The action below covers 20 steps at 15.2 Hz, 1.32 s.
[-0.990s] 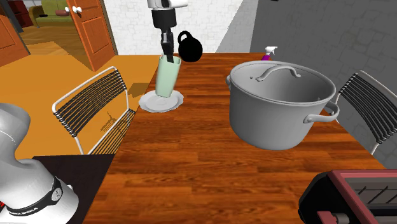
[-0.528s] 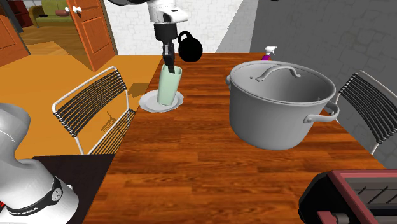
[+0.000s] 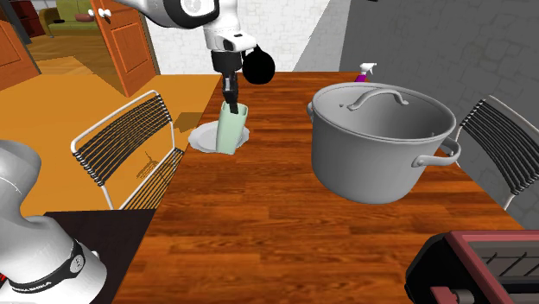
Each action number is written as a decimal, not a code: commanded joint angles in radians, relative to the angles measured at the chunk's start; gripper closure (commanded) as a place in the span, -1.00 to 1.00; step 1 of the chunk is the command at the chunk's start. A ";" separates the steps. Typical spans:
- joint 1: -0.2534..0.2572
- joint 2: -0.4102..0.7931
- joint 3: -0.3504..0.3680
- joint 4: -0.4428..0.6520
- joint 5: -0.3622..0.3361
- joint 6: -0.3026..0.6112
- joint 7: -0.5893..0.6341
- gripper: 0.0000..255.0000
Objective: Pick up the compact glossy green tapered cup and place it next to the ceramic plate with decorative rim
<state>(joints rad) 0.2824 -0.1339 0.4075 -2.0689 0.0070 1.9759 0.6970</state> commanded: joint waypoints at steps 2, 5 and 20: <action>0.000 0.008 0.001 -0.034 -0.004 0.042 0.003 1.00; 0.000 0.020 0.004 -0.063 -0.009 0.082 0.008 1.00; 0.000 0.087 0.012 -0.159 -0.042 0.240 0.038 1.00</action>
<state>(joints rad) 0.2827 -0.0477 0.4195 -2.2278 -0.0345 2.2136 0.7347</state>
